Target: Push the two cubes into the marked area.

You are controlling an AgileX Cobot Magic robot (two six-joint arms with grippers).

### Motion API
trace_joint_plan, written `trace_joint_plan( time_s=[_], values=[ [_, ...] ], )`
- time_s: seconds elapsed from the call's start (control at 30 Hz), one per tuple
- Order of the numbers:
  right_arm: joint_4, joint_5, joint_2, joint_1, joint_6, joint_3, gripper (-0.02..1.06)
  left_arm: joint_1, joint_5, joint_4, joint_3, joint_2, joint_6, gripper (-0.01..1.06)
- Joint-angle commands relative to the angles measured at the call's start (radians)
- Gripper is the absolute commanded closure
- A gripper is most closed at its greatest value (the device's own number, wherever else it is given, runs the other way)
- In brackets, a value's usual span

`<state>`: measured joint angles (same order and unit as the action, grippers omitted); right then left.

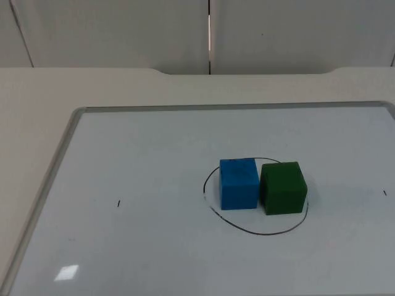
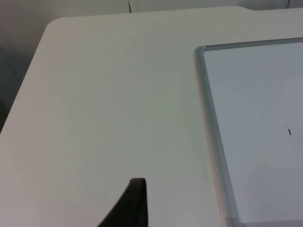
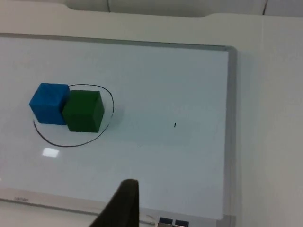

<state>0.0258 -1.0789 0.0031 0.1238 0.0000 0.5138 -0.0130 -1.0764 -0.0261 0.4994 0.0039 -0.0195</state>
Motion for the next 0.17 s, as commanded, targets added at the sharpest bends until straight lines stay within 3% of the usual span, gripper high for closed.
trace_joint_plan(
  time_s=[0.0, 0.13],
  values=[
    [0.002, 0.0, -0.003, -0.025, -0.008, -0.002, -0.01, 0.004, 0.0, -0.008, -0.004, -0.004, 0.001, 0.0],
    [0.002, 0.0, -0.003, -0.074, -0.008, -0.002, -0.01, 0.004, 0.0, -0.008, -0.004, -0.004, 0.001, 0.0]
  ],
)
